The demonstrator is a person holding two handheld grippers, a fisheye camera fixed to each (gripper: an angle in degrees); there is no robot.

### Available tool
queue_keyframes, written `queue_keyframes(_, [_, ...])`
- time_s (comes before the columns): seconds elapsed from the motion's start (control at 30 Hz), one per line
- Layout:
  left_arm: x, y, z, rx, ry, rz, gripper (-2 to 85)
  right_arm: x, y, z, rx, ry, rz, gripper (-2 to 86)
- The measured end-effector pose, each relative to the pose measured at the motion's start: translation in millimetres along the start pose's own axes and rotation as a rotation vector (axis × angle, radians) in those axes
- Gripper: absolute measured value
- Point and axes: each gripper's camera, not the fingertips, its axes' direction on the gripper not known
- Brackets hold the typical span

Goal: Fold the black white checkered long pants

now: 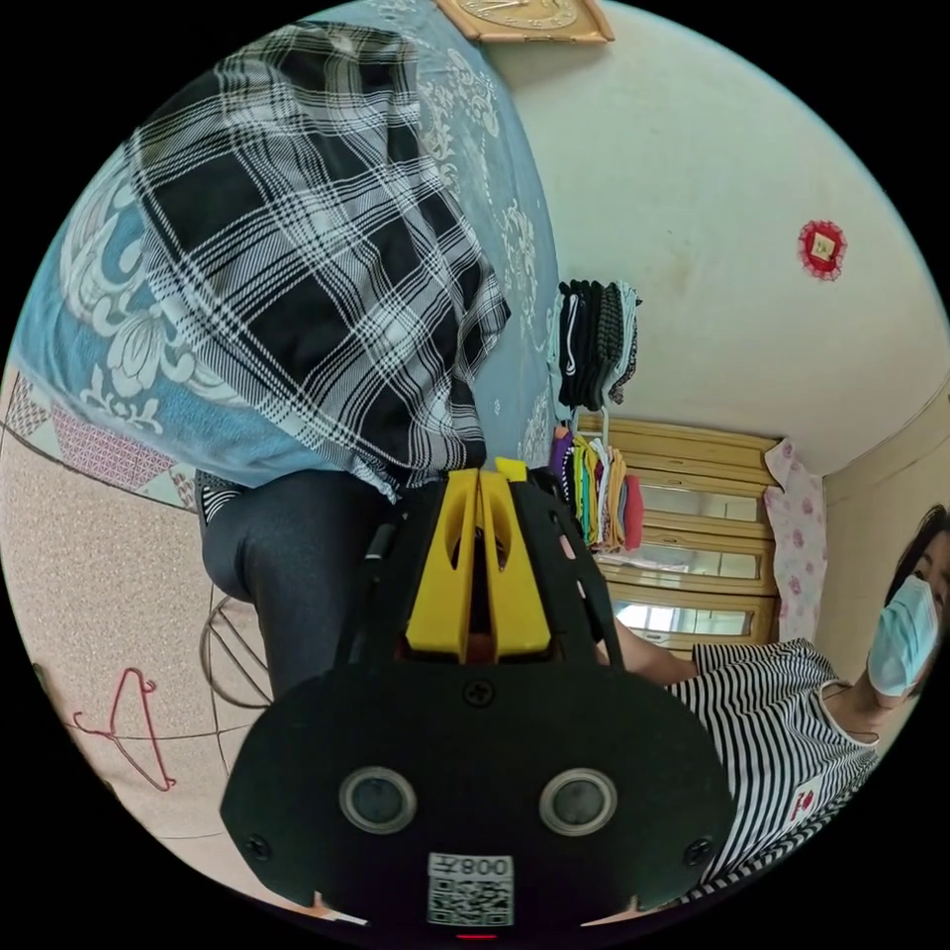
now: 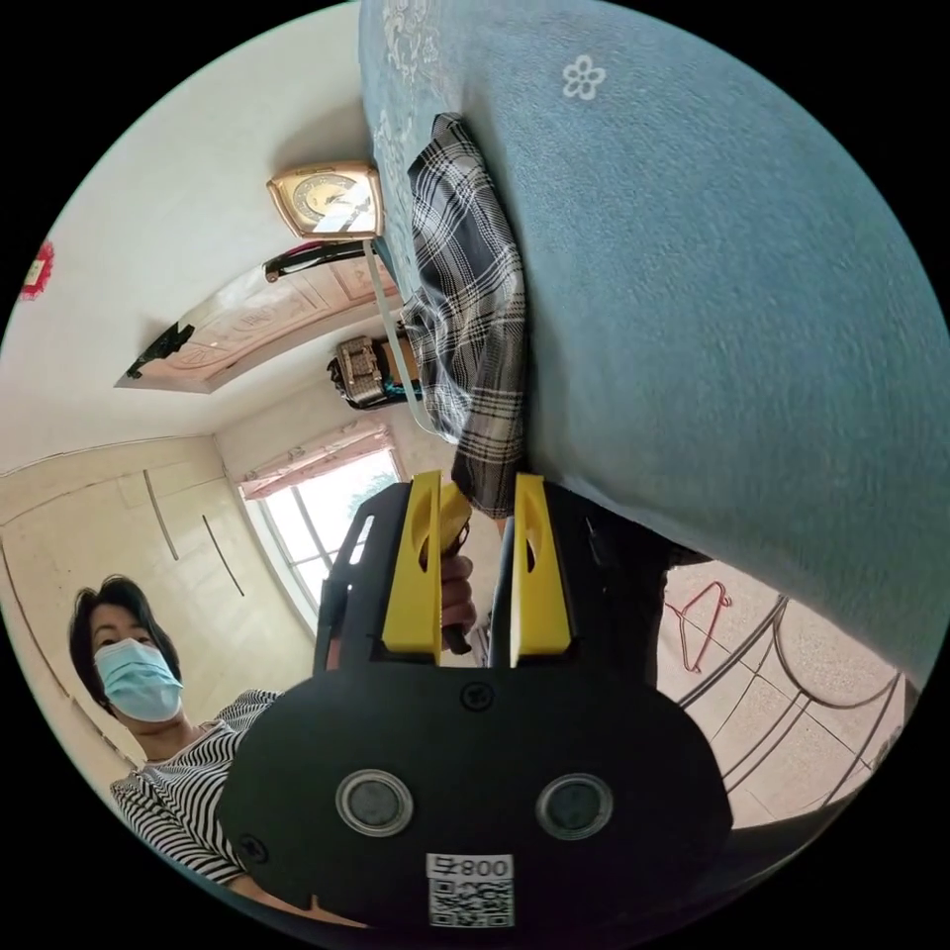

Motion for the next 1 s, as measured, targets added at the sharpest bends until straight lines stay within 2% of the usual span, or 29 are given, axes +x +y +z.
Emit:
queue_keyframes(0.17, [3.1, 10.5, 6.1, -0.011, -0.063, 0.039, 5.0, 12.5, 7.0, -15.5, 0.016, 0.029, 0.015, 11.1])
queue_keyframes(0.3, [9.6, 16.8, 20.5, -0.074, -0.186, 0.092, 6.9, 16.8, 7.7, -18.2, -0.001, 0.047, 0.009, 10.7])
queue_keyframes(0.47, [12.3, 14.2, 37.7, -0.141, -0.314, 0.096, 2.1, 23.9, 10.5, -25.9, -0.014, 0.058, 0.006, 10.6])
queue_keyframes(0.67, [3.3, 23.7, 27.2, -0.093, -0.161, 0.089, 0.4, 26.6, 18.1, -43.5, -0.014, 0.119, -0.013, 11.5])
queue_keyframes(0.8, [-10.6, 31.2, 19.7, -0.06, -0.077, 0.061, 0.3, 34.1, 15.9, -45.5, -0.003, 0.071, -0.003, 11.9])
queue_keyframes(1.0, [-29.1, 40.4, 16.3, -0.071, -0.06, 0.049, 0.6, 46.3, 6.5, -38.3, -0.008, 0.023, 0.017, 10.4])
